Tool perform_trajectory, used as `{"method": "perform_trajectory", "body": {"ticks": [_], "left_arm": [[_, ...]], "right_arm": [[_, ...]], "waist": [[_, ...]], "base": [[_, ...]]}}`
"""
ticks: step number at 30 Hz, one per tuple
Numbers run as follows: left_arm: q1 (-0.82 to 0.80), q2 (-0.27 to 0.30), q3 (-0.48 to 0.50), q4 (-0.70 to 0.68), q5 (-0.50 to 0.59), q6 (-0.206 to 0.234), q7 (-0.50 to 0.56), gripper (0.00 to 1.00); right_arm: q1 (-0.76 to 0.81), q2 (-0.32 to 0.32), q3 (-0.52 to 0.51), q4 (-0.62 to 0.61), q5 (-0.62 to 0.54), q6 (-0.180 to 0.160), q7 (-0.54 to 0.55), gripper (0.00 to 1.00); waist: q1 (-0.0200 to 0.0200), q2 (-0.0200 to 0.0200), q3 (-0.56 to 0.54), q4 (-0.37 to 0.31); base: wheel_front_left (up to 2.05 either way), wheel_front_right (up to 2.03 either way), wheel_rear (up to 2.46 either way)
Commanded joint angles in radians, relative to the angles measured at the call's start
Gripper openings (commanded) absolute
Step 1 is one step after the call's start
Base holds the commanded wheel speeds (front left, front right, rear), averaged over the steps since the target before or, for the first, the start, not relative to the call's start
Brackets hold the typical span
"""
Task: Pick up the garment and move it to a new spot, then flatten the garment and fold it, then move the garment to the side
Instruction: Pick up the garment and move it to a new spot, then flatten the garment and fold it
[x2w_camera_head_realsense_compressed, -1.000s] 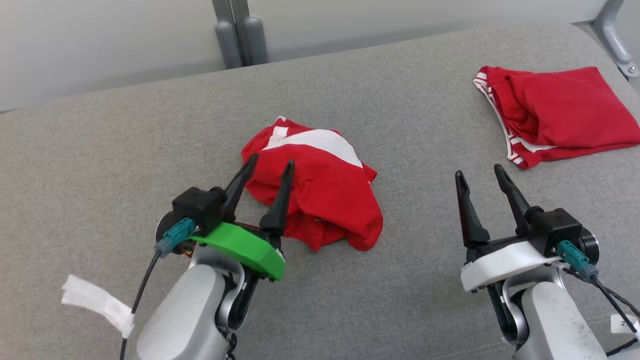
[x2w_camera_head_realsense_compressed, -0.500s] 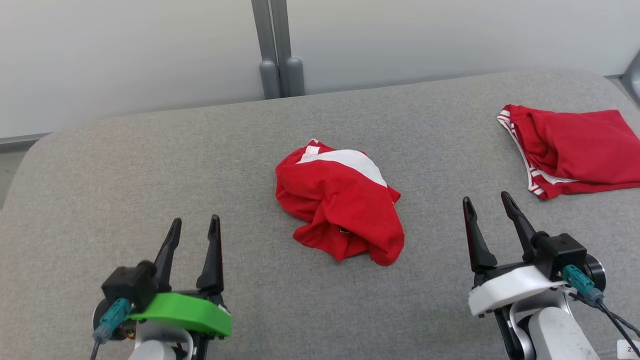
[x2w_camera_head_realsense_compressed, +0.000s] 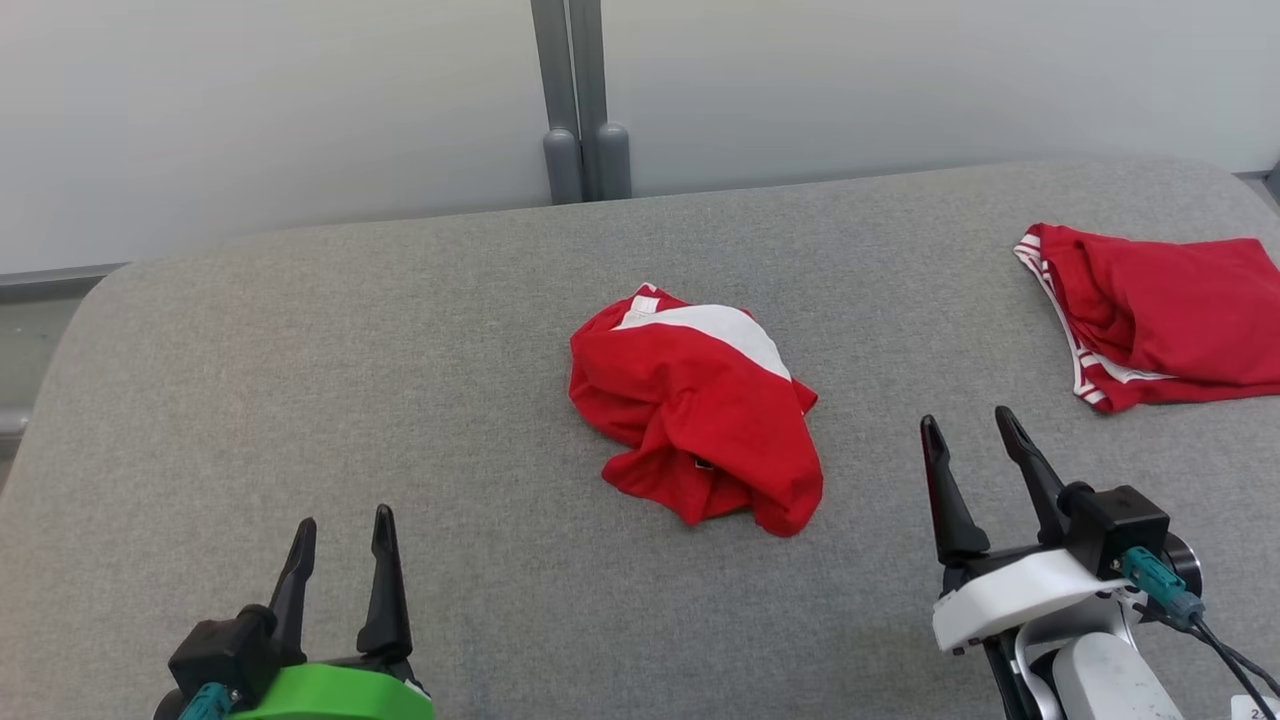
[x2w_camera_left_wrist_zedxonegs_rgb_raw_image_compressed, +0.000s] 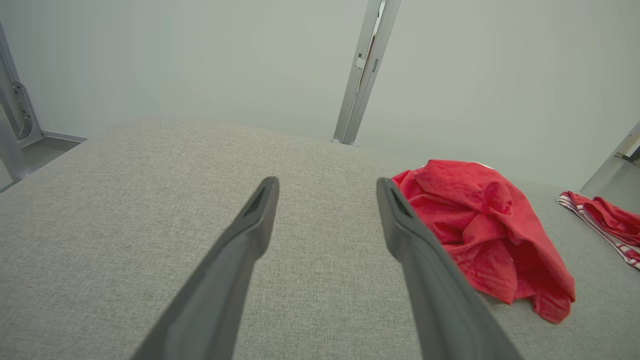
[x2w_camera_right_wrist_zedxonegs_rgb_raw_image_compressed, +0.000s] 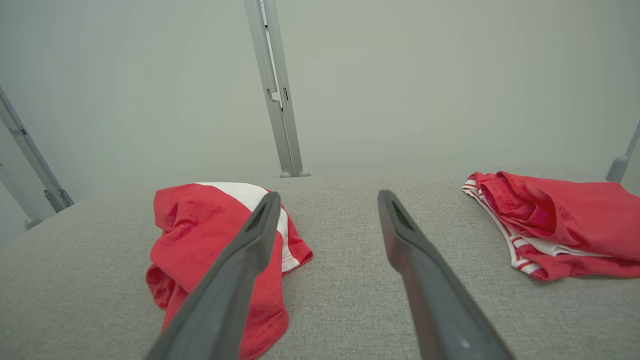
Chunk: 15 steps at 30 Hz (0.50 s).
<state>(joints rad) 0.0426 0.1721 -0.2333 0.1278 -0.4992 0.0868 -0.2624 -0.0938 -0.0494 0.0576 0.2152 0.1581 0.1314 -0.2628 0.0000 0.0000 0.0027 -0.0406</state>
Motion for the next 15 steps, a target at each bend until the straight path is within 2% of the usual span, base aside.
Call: {"method": "perform_trajectory", "body": {"ticks": [1,15], "left_arm": [[0.016,-0.004,0.007,0.001,0.010,-0.007,-0.003,1.00],[0.019,-0.038,0.036,0.021,0.047,-0.041,-0.003,1.00]], "right_arm": [[0.008,-0.002,0.002,0.004,0.001,-0.001,-0.003,1.00],[0.008,-0.002,0.009,0.020,-0.007,-0.001,-0.003,1.00]], "waist": [[0.0000,0.0000,0.000,0.000],[0.0000,0.0000,0.001,-0.002]], "base": [[0.00,0.00,0.00],[0.00,0.00,0.00]]}}
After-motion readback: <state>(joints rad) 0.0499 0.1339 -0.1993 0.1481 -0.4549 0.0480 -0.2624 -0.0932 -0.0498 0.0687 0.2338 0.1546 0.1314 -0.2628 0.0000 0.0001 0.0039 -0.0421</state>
